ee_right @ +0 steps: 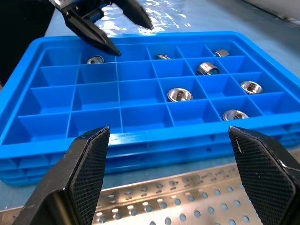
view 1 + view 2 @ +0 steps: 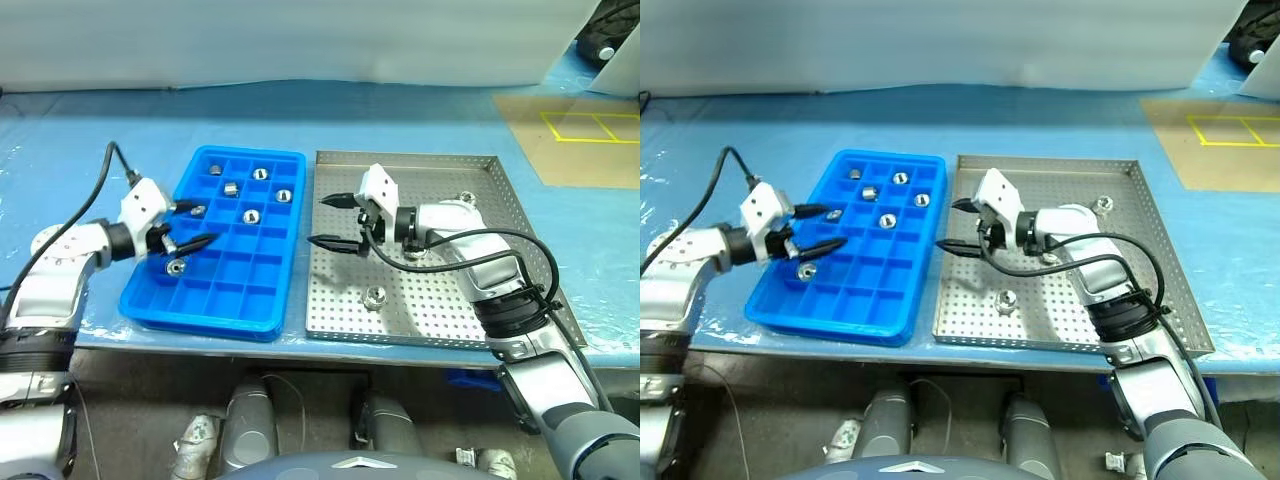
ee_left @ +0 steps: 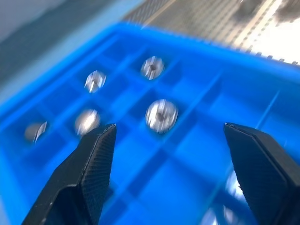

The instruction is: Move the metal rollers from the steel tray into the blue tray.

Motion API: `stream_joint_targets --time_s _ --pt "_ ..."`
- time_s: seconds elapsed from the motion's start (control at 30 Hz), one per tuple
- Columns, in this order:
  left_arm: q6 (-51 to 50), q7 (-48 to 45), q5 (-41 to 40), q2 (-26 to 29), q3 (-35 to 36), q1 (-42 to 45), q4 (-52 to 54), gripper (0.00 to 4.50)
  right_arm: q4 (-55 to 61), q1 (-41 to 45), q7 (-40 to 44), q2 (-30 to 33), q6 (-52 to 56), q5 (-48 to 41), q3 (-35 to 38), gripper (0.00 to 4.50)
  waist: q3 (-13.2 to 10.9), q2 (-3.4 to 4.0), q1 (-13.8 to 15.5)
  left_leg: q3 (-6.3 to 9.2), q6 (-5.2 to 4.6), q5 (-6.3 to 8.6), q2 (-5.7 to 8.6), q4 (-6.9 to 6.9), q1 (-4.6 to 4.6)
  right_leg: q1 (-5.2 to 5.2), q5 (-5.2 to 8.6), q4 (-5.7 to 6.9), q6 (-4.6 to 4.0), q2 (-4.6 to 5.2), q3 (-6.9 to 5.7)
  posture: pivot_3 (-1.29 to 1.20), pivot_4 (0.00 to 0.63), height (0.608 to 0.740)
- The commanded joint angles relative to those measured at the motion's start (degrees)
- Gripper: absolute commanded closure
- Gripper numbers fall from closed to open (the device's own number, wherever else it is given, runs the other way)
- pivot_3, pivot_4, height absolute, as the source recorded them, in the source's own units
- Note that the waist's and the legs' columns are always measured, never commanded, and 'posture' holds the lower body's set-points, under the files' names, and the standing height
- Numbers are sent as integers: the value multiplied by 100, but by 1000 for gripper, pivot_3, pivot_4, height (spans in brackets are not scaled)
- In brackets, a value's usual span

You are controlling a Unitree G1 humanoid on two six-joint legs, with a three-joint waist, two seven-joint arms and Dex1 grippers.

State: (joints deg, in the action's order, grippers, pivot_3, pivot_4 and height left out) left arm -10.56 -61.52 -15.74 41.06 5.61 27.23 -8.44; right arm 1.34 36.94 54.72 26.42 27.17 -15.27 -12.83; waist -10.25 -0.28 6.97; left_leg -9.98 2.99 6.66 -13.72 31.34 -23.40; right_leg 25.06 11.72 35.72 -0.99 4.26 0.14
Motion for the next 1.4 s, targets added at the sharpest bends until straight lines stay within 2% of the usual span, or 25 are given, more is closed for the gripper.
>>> stream_joint_targets --time_s 0.03,0.1,0.2,0.3,0.4,0.53,0.87,0.93,1.03,1.4 --pt "28 -199 -77 -439 -416 885 -349 665 533 -133 -216 214 195 -145 469 339 0 0 -5 0 3 -2 -1 2 0 0 0 1 0 -2 1 -138 150 740" --pt "160 -327 76 -676 -666 1273 -824 665 673 -214 -323 343 285 -155 633 339 1 0 -31 -2 6 -4 0 2 4 -6 0 1 0 0 3 -177 150 740" --pt "923 -443 502 -1298 -1110 2083 -2193 665 1053 -538 -548 675 504 -175 1022 339 3 0 -149 -5 9 -6 7 8 9 -14 -1 -4 3 0 15 -297 150 740" --pt "1470 -744 750 -1749 -1413 2543 -3031 665 1573 -933 -798 857 804 -259 1322 339 3 -3 -307 -5 7 -6 6 17 7 -17 -3 -13 5 -4 19 -379 150 740" --pt "1826 -1165 838 -2097 -1609 2785 -3492 665 2085 -1335 -1057 964 1102 -329 1591 339 3 -3 -450 -5 -1 -2 4 12 1 -16 -3 -29 6 -8 19 -461 150 740" --pt "2048 -2210 810 -2509 -1951 2860 -3727 665 3102 -2179 -1517 1019 1709 -521 2070 339 4 -2 -609 -8 -25 12 5 9 3 -19 -2 -40 5 -8 23 -557 150 740" --pt "2748 -2832 1192 -2917 -2213 2929 -4561 665 4236 -3024 -2265 949 2487 -877 2572 339 5 -1 -886 -20 -56 33 7 62 28 -54 -4 -48 33 -8 55 -657 150 740" --pt "2849 -2900 1276 -2950 -2261 2867 -4599 665 4297 -3073 -2346 943 2530 -920 2579 339 4 -1 -915 -20 -68 41 11 78 23 -58 6 -50 51 -7 61 -658 150 740" --pt "2974 -2952 1396 -2968 -2321 2764 -4626 665 4313 -3080 -2425 967 2556 -977 2572 339 5 -1 -941 -25 -88 53 19 87 23 -68 -12 -67 28 -5 78 -653 150 740" --pt "3030 -2861 1560 -3154 -2379 2454 -4552 665 4175 -2982 -2539 1076 2522 -1036 2456 339 5 0 -940 -37 -114 70 22 81 21 -75 -16 -97 27 -3 88 -643 150 740"
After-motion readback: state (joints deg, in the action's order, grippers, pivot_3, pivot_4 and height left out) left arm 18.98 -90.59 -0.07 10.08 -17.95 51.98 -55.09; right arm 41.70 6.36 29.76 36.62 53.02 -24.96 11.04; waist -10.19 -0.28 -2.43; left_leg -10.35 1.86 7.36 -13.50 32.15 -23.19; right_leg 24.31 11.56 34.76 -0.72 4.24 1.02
